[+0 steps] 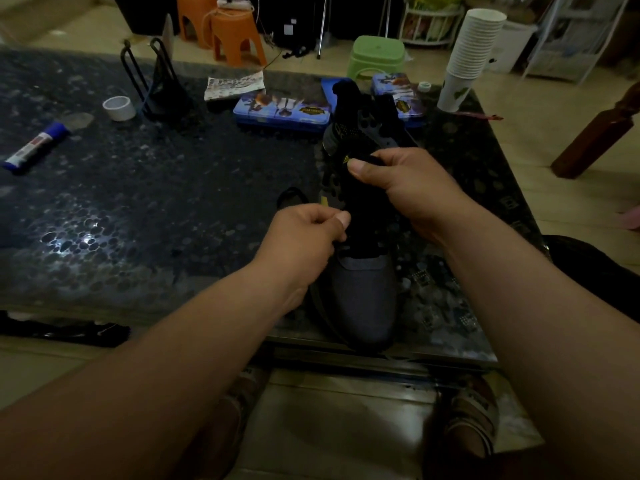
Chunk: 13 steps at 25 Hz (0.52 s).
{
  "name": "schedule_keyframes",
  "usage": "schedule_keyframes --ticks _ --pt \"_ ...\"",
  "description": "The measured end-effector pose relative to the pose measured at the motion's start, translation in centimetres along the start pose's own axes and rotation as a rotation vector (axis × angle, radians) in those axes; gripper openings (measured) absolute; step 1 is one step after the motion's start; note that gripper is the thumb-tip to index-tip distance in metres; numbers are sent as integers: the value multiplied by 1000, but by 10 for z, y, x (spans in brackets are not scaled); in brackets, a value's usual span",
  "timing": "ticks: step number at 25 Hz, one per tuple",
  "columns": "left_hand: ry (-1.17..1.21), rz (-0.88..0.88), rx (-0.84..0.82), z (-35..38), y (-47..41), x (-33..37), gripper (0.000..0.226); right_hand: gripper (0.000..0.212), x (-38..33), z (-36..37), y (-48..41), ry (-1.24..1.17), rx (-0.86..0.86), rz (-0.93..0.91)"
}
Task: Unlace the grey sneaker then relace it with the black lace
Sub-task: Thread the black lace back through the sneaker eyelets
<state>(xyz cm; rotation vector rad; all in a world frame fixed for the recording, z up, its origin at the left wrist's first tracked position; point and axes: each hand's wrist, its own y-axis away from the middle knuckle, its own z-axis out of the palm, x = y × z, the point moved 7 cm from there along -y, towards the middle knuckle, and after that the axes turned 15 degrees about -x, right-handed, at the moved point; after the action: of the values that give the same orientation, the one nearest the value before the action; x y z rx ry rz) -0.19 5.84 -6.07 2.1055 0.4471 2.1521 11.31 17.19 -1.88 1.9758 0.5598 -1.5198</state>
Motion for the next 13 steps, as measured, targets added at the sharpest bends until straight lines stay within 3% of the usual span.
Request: schedule_keyframes --ticks 4,9,13 --pt "318 -162 81 7 9 -13 4 17 5 4 -2 54 113 -15" --pt "385 -157 134 24 18 -1 13 18 2 12 0 193 184 -66" --pt "326 -131 106 17 17 -2 11 5 2 -29 40 95 329 -141"
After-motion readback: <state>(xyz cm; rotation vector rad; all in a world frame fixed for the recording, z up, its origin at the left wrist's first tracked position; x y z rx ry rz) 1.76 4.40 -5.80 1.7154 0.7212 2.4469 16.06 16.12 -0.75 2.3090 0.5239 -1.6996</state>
